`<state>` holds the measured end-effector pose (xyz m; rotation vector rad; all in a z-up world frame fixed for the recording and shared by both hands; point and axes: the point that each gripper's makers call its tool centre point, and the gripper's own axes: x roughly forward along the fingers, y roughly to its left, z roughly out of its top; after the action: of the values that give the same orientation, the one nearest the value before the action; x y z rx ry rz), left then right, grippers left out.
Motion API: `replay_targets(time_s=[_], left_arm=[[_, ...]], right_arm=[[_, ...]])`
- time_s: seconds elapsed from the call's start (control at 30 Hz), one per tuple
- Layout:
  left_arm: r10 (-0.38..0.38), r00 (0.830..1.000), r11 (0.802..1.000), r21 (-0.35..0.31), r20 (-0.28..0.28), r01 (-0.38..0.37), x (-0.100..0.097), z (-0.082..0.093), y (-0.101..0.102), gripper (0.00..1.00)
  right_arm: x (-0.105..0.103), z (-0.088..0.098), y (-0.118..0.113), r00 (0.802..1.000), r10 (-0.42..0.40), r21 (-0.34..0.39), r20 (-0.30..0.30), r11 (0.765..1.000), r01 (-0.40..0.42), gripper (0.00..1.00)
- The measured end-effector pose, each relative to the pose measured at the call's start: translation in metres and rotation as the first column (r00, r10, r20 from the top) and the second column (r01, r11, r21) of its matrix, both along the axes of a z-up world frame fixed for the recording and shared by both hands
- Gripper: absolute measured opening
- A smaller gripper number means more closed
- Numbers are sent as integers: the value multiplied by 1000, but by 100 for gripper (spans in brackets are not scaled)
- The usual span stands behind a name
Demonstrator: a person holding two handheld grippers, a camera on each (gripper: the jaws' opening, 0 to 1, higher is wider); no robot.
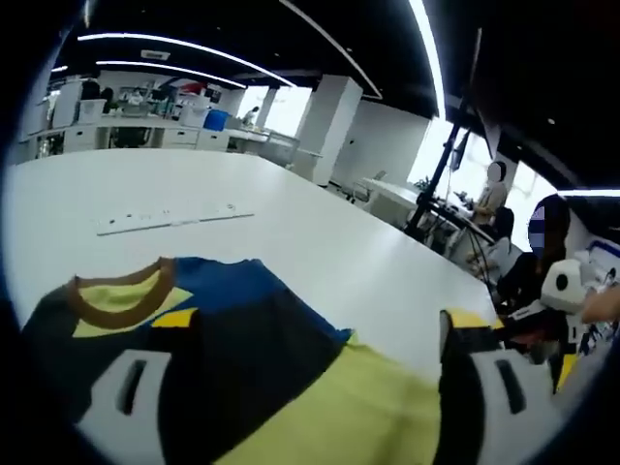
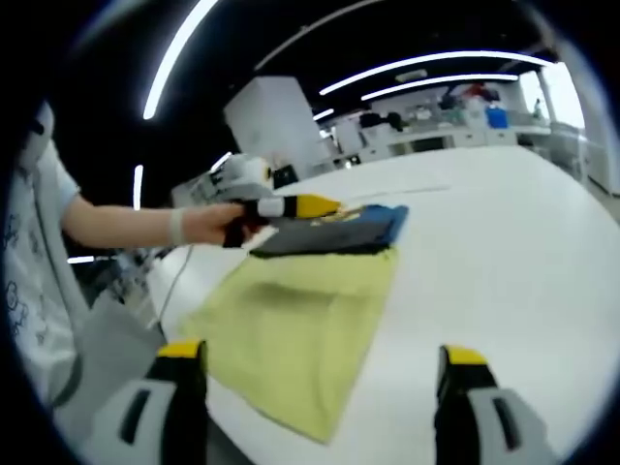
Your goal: Fold the garment on the visible template until the final outline fits inside the template.
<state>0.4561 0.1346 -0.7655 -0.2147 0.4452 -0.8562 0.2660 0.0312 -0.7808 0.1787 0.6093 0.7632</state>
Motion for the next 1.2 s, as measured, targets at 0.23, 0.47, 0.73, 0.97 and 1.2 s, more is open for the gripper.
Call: replay_targets(time_s=[0.23,0.47,0.73,0.97,1.2], left_arm=[[-1,999,1000,27,34,0,-19,10,20,99],[37,998,999,25,49,-38,-27,19,42,99],[72,996,997,36,60,-74,-43,24,72,99],[111,992,992,49,67,-114,-57,27,102,99],[144,988,987,70,57,-148,-73,24,131,99]], right_arm=[[13,7,2,1000,9,3,23,1000,-9,99],[25,12,1,999,-3,9,35,1000,3,99],[30,24,9,998,29,-14,64,1000,-28,99],[30,27,19,995,78,-20,63,997,-76,99],[33,26,26,993,99,-47,63,994,-97,99]])
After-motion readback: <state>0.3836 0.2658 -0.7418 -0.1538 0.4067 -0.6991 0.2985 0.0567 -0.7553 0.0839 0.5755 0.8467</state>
